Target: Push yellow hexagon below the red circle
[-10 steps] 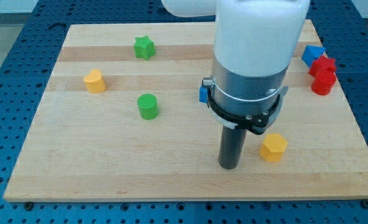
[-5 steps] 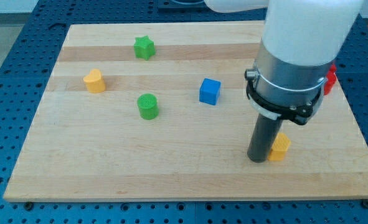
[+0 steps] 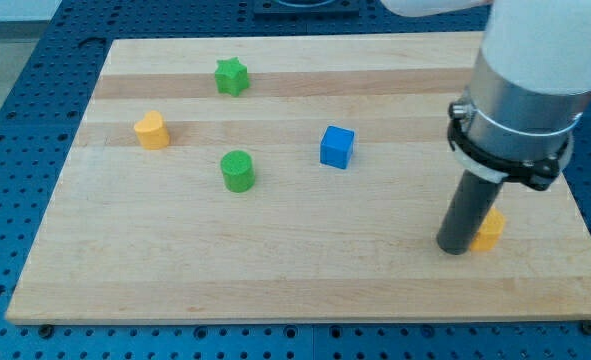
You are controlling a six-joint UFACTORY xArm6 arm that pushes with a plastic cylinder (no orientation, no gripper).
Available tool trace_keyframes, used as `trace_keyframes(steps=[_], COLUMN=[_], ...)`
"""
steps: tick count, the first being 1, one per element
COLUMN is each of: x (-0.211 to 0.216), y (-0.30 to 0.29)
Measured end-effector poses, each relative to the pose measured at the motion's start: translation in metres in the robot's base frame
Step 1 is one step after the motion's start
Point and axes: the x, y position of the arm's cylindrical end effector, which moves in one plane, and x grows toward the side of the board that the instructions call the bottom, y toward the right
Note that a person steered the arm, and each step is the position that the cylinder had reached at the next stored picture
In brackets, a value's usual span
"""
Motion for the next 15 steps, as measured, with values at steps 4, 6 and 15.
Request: trace_keyframes(steps=[4, 6, 15], x=[0.0, 0.014, -0.023], y=[0.025, 0.046, 0.073])
